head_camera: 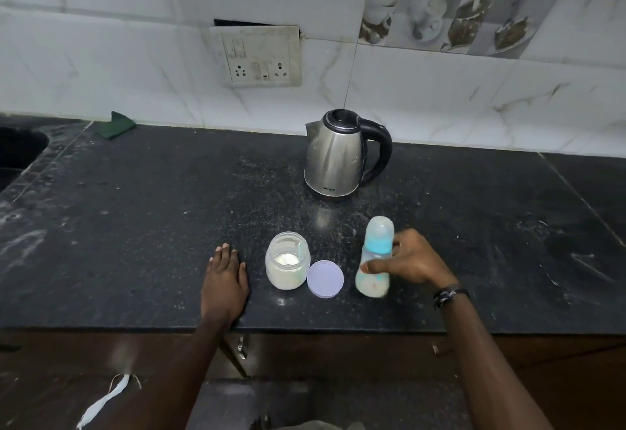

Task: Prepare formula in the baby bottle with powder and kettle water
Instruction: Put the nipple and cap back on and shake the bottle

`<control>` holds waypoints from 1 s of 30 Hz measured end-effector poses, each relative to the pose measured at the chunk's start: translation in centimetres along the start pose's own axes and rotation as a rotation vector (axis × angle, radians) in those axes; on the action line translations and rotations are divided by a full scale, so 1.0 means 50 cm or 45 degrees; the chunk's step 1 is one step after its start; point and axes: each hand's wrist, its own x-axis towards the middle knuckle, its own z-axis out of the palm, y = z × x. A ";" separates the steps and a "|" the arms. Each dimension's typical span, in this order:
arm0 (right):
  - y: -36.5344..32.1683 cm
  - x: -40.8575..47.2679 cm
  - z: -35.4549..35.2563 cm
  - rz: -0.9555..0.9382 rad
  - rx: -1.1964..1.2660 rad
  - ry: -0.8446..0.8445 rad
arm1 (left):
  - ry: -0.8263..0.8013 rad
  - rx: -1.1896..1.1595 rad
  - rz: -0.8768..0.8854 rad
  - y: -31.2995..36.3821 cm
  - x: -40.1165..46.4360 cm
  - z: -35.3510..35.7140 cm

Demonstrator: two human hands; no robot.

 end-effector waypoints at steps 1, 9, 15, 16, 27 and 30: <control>0.001 -0.002 0.001 -0.038 0.047 0.035 | -0.005 -0.001 -0.002 0.001 0.000 -0.001; -0.002 0.003 -0.005 -0.009 0.087 0.056 | 0.002 -0.012 -0.002 0.001 -0.002 -0.002; -0.003 0.001 0.003 0.102 -0.017 0.149 | -0.004 -0.008 0.001 -0.001 -0.004 -0.001; 0.000 0.000 0.005 0.077 0.139 0.125 | -0.002 -0.009 0.005 0.000 -0.003 -0.001; 0.011 0.005 0.000 0.116 0.349 0.305 | -0.012 0.008 -0.006 0.004 -0.002 -0.003; 0.013 0.010 -0.003 0.030 0.463 0.198 | -0.004 0.014 -0.002 0.002 -0.003 -0.004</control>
